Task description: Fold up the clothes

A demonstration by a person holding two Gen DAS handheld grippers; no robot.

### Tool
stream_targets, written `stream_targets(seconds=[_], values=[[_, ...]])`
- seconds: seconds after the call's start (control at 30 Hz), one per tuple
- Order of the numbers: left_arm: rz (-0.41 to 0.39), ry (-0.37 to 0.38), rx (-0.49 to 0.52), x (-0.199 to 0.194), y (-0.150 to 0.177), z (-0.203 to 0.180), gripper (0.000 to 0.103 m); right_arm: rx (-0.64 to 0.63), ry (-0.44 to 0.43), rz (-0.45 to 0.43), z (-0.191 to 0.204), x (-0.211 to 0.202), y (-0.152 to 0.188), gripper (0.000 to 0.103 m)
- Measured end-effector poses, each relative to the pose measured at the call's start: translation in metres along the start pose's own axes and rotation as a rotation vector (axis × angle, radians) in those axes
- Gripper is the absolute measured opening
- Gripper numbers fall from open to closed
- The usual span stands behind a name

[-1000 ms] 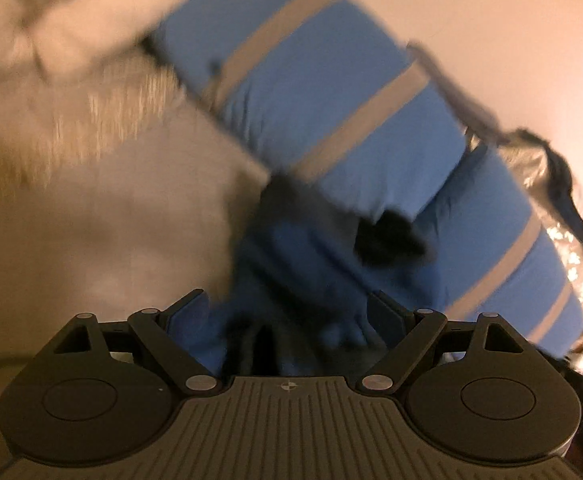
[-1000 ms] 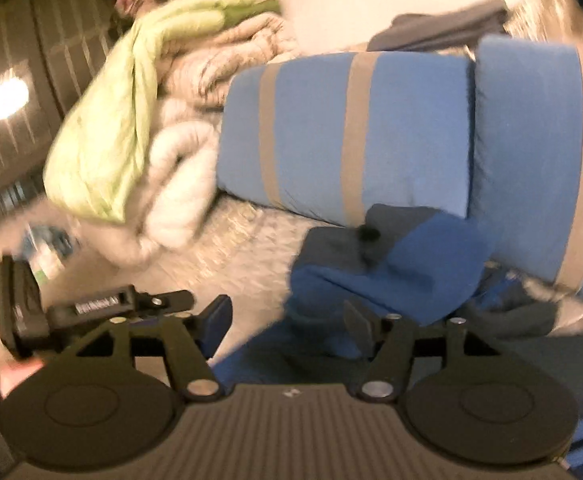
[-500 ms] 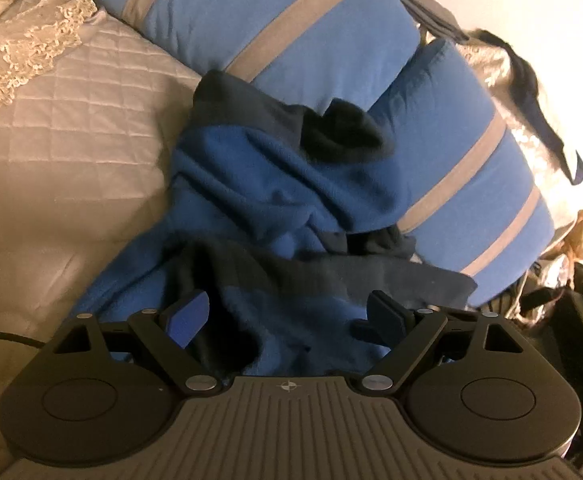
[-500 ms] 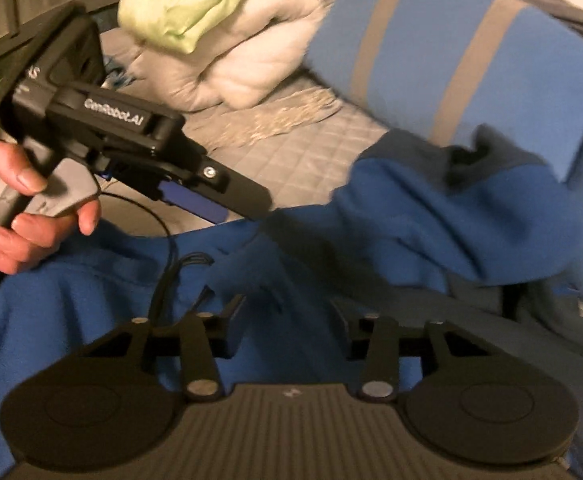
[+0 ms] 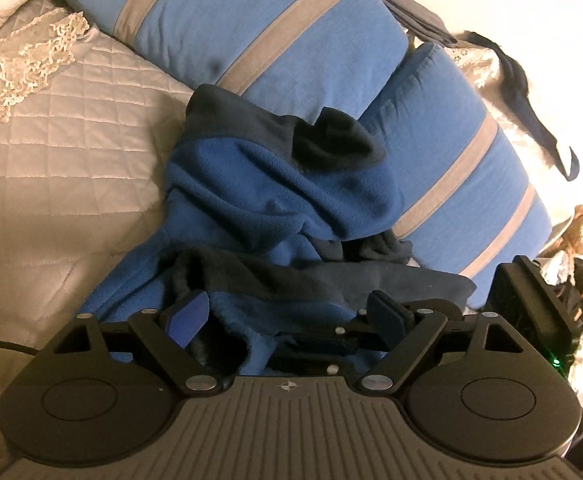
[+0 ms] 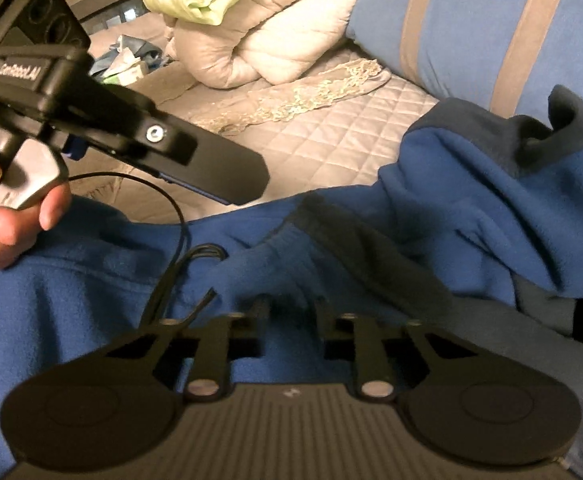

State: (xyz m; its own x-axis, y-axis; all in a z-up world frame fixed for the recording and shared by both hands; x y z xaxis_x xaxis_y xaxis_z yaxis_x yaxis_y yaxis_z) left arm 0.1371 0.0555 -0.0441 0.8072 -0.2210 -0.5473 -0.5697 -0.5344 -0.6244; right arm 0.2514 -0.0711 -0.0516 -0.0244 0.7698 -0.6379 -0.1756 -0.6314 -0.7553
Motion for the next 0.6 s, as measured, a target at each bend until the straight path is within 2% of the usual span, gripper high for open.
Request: stream_targets(seconds=[0.17,0.33,0.47,0.6], values=[[-0.004,-0.002,-0.002,-0.001,0.0,0.001,0.087,0.006,0.06,-0.044,-0.002,-0.01,-0.004,0.007],[-0.008,-0.005,-0.006,-0.001,0.0,0.001,0.087,0.085,0.196,-0.147,-0.023,-0.044,-0.015,0.006],[0.007,-0.015,0.0,0.001,0.0,0.001,0.087,0.175,0.402,-0.255,-0.051,-0.089,-0.02,0.006],[0.013,-0.032,0.014,0.001,0.001,-0.001,0.087,0.275,0.629,-0.385,-0.085,-0.161,-0.014,0.006]])
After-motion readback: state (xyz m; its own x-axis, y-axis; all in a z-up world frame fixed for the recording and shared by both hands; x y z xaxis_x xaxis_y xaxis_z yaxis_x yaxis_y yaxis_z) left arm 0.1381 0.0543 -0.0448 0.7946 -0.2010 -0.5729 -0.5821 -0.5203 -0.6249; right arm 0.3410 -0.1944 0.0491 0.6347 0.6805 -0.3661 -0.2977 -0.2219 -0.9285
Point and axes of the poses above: each gripper's, at about its wrist camera, not at the fingertips, and x roughly the way its jaws point, z to its left, y to its underside, the point moved 3 cm from there along x, roughly the way its jaws point, and after that the axes turned 6 degrees about -z, right-handed, at the moved point
